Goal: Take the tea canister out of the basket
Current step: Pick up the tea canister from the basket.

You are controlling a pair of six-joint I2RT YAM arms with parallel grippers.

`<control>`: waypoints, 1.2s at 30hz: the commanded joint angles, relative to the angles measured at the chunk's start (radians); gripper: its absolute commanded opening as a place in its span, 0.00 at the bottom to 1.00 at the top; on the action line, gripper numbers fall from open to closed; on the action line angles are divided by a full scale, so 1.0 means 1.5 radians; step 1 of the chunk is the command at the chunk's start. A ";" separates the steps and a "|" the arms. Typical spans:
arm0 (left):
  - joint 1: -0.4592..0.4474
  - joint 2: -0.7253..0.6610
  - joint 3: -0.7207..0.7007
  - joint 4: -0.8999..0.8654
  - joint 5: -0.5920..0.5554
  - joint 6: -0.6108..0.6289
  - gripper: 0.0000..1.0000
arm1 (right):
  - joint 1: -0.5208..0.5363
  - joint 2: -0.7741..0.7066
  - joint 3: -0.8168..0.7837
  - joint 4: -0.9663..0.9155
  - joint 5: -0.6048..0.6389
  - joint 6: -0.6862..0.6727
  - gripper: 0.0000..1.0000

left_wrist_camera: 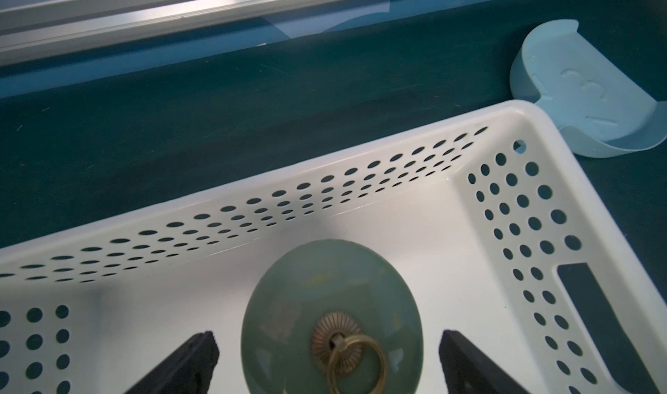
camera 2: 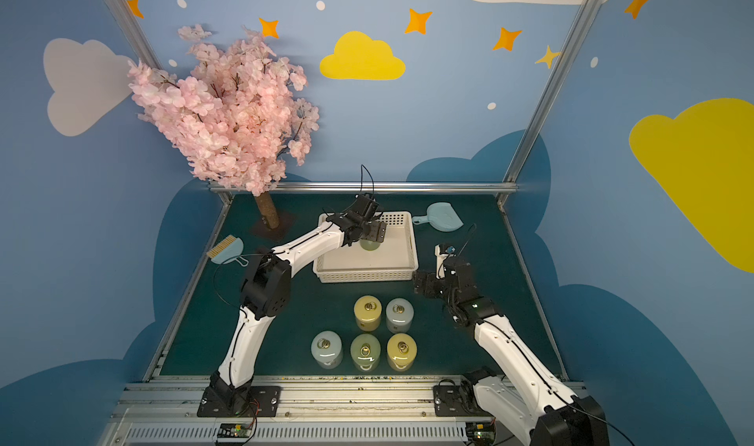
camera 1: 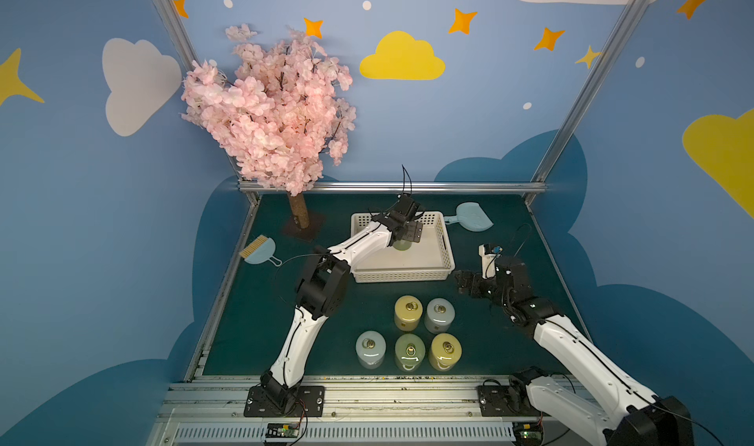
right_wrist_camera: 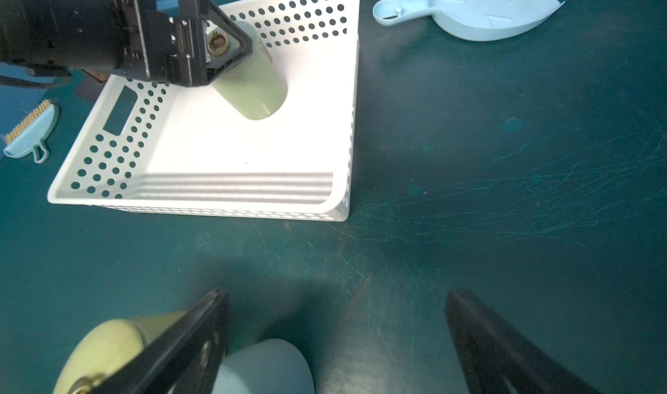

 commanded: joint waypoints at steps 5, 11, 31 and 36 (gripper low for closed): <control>0.003 0.041 0.048 -0.038 0.011 0.014 1.00 | -0.003 -0.012 -0.006 0.014 -0.003 0.004 0.98; 0.006 0.065 0.077 -0.052 0.015 0.016 0.97 | -0.003 -0.013 -0.006 0.013 -0.003 0.005 0.98; 0.010 0.065 0.092 -0.054 0.023 0.020 0.59 | -0.003 -0.013 -0.008 0.017 -0.003 0.004 0.98; 0.008 0.035 0.092 -0.053 0.023 0.027 0.55 | -0.003 -0.010 -0.008 0.018 -0.004 0.004 0.98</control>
